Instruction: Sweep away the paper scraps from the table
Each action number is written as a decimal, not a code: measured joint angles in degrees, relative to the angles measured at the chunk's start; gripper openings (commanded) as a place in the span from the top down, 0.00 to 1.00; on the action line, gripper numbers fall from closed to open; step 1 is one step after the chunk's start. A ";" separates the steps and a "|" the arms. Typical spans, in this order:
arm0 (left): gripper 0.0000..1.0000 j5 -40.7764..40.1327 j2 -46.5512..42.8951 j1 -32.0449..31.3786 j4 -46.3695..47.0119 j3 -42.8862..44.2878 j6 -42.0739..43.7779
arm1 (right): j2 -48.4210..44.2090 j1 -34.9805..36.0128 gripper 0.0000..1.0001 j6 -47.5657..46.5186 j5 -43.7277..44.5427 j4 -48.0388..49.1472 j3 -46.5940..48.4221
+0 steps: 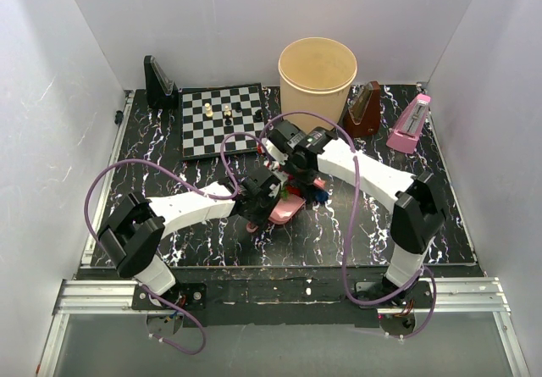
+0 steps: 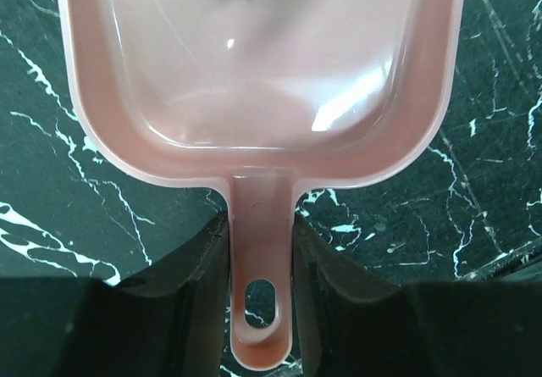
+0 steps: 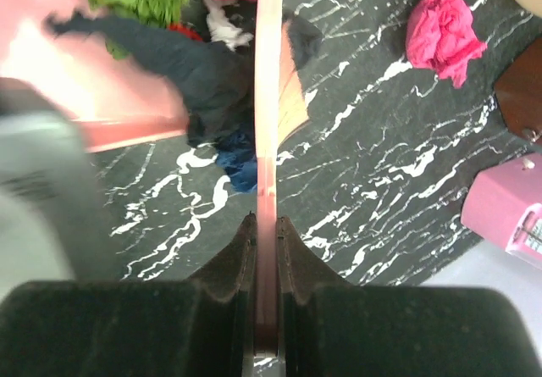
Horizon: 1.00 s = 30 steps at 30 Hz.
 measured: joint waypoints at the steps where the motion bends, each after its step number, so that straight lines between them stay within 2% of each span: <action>1: 1.00 0.00 0.00 0.00 0.28 0.00 0.20 | -0.98 0.44 0.99 -0.22 -0.83 1.05 -0.70; 18: 1.00 -0.70 -2.49 -0.63 6.29 -2.78 2.16 | -14.67 1.84 0.99 1.09 -12.17 5.55 -4.31; 24: 1.00 -1.29 -3.37 -0.63 6.54 -5.20 1.68 | -19.47 1.03 0.99 3.28 -11.21 6.64 -4.31; 30: 1.00 -1.42 -7.89 -0.37 6.36 -7.82 0.37 | -23.58 -4.22 0.99 8.02 -8.83 7.28 -4.31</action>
